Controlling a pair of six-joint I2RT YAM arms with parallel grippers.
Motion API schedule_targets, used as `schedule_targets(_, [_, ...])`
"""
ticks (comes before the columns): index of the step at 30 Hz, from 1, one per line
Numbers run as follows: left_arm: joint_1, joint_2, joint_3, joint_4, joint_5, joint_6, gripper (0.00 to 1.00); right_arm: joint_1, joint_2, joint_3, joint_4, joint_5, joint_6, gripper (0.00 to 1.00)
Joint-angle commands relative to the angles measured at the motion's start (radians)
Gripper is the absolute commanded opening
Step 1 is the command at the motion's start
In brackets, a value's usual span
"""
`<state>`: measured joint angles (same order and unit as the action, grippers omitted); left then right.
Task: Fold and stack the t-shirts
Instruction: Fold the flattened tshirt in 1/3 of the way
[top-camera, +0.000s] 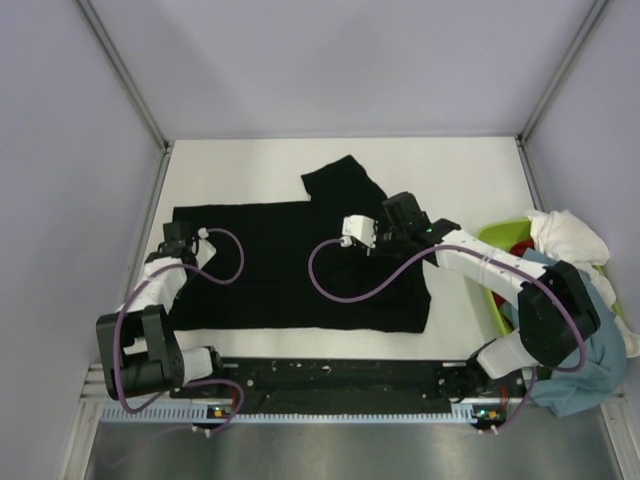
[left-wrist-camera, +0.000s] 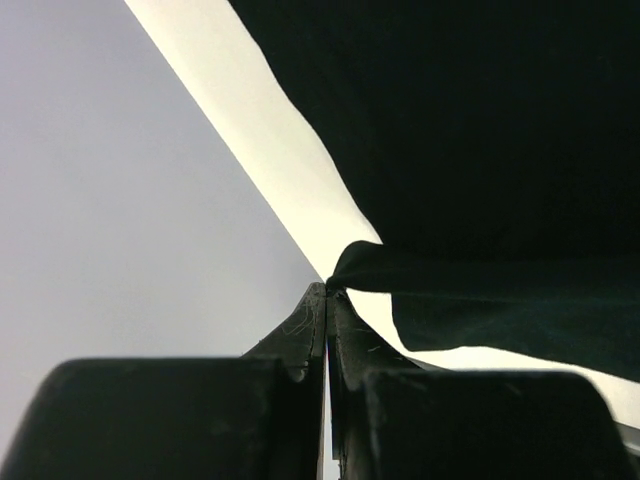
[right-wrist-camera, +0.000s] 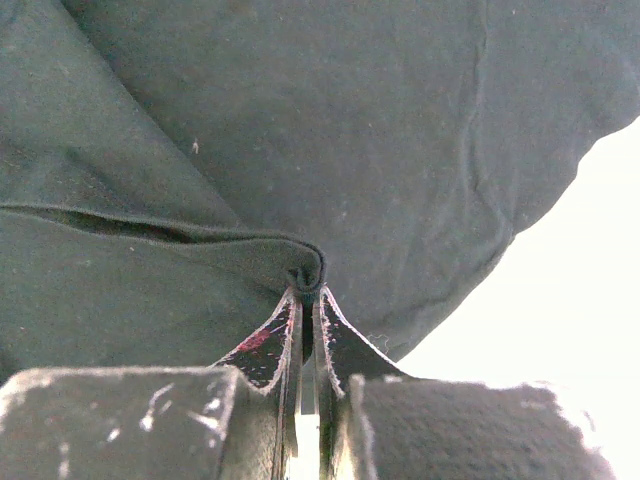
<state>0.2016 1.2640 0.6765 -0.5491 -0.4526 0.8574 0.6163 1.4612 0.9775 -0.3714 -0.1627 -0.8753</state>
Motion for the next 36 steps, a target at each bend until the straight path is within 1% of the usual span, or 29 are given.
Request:
schedule_targets(1, [0.007, 0.041, -0.005, 0.08, -0.049, -0.027, 0.0, -0.029, 0.028, 0.062, 0.037, 0.018, 0.015, 0.0])
schedule_targets(5, [0.009, 0.083, 0.012, 0.097, -0.061, -0.046, 0.0, -0.039, 0.051, 0.085, 0.051, 0.011, 0.032, 0.0])
schedule_targets(9, [0.009, 0.101, 0.024, 0.09, -0.035, -0.058, 0.0, -0.041, 0.097, 0.092, 0.061, 0.02, 0.024, 0.0])
schedule_targets(14, [0.007, 0.118, 0.021, 0.095, -0.026, -0.058, 0.0, -0.041, 0.134, 0.112, 0.092, 0.064, 0.022, 0.0])
schedule_targets(17, [0.007, 0.121, 0.018, 0.104, -0.017, -0.055, 0.0, -0.041, 0.137, 0.116, 0.138, 0.098, 0.027, 0.0])
schedule_targets(20, [0.009, 0.13, 0.021, 0.107, -0.008, -0.06, 0.0, -0.041, 0.142, 0.104, 0.144, 0.065, -0.004, 0.0])
schedule_targets(21, [0.009, 0.136, 0.026, 0.106, -0.005, -0.063, 0.01, -0.041, 0.148, 0.101, 0.144, 0.055, -0.004, 0.0])
schedule_targets(23, [0.009, 0.147, 0.035, 0.109, -0.011, -0.075, 0.15, -0.041, 0.165, 0.107, 0.147, 0.057, 0.016, 0.0])
schedule_targets(24, [0.009, 0.15, 0.041, 0.113, -0.017, -0.075, 0.22, -0.041, 0.177, 0.115, 0.152, 0.064, 0.033, 0.02])
schedule_targets(27, [0.01, 0.167, 0.067, 0.152, -0.058, -0.077, 0.41, -0.059, 0.238, 0.176, 0.157, 0.077, 0.113, 0.16])
schedule_targets(29, [0.006, 0.175, 0.125, 0.16, -0.081, -0.09, 0.49, -0.096, 0.302, 0.258, 0.157, 0.081, 0.212, 0.21])
schedule_targets(30, [-0.004, 0.176, 0.155, 0.152, -0.083, -0.109, 0.5, -0.113, 0.338, 0.306, 0.155, 0.081, 0.261, 0.24])
schedule_targets(32, [-0.053, 0.166, 0.221, 0.12, -0.068, -0.136, 0.51, -0.154, 0.401, 0.395, 0.146, 0.088, 0.372, 0.37])
schedule_targets(34, [-0.149, 0.141, 0.276, 0.069, -0.019, -0.152, 0.52, -0.179, 0.441, 0.502, 0.094, 0.124, 0.474, 0.47])
schedule_targets(36, [-0.304, 0.121, 0.322, 0.0, 0.069, -0.169, 0.53, -0.194, 0.442, 0.588, 0.014, 0.187, 0.582, 0.57])
